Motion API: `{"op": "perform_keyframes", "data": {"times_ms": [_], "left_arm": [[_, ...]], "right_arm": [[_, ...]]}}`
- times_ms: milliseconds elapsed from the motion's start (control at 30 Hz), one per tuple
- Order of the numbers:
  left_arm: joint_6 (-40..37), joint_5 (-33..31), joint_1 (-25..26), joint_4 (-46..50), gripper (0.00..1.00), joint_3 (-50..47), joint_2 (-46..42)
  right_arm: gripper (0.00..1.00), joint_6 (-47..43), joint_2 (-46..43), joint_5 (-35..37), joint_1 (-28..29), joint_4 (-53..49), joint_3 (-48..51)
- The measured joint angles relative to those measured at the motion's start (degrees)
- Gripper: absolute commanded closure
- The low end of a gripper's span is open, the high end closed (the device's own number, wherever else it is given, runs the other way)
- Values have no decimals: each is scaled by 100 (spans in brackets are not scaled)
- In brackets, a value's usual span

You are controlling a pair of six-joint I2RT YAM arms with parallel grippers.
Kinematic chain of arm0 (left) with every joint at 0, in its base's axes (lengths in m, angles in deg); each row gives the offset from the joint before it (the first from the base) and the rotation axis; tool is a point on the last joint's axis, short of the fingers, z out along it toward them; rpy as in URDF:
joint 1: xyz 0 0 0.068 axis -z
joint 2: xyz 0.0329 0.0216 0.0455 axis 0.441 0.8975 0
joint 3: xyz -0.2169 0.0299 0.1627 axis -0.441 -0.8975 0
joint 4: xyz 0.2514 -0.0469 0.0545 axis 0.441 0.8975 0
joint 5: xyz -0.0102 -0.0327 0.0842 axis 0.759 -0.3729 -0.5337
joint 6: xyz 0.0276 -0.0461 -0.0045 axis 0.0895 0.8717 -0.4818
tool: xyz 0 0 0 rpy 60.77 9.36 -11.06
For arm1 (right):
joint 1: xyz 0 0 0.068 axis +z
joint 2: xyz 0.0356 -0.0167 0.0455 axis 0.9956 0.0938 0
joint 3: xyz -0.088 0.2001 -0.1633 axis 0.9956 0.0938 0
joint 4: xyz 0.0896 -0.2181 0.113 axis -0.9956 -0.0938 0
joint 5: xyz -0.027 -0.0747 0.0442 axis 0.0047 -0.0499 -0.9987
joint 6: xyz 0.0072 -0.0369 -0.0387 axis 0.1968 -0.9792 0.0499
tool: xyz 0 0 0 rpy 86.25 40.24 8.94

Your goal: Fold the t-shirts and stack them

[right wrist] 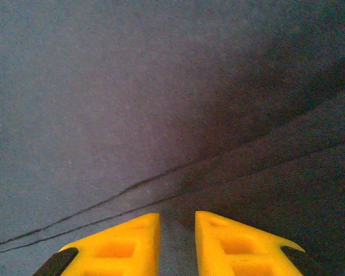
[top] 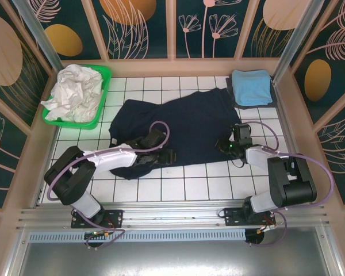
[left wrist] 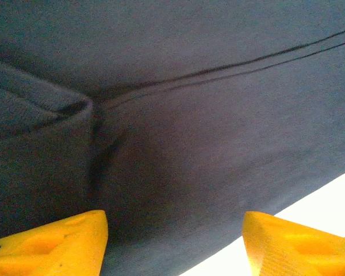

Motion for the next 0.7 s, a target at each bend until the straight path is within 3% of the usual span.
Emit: {"op": "perform_keyframes", "data": {"times_ms": [267, 467, 700], "left_arm": [[-63, -74, 192, 44, 22, 166, -20], [-96, -723, 146, 413, 12, -94, -1010], [87, -1191, -584, 647, 14, -1038, -1906]], "right_arm": [[77, -2, 0, -116, -118, 129, 66], [77, -2, 22, -173, -131, 203, 66], [77, -2, 90, -214, -136, 232, 66]]}}
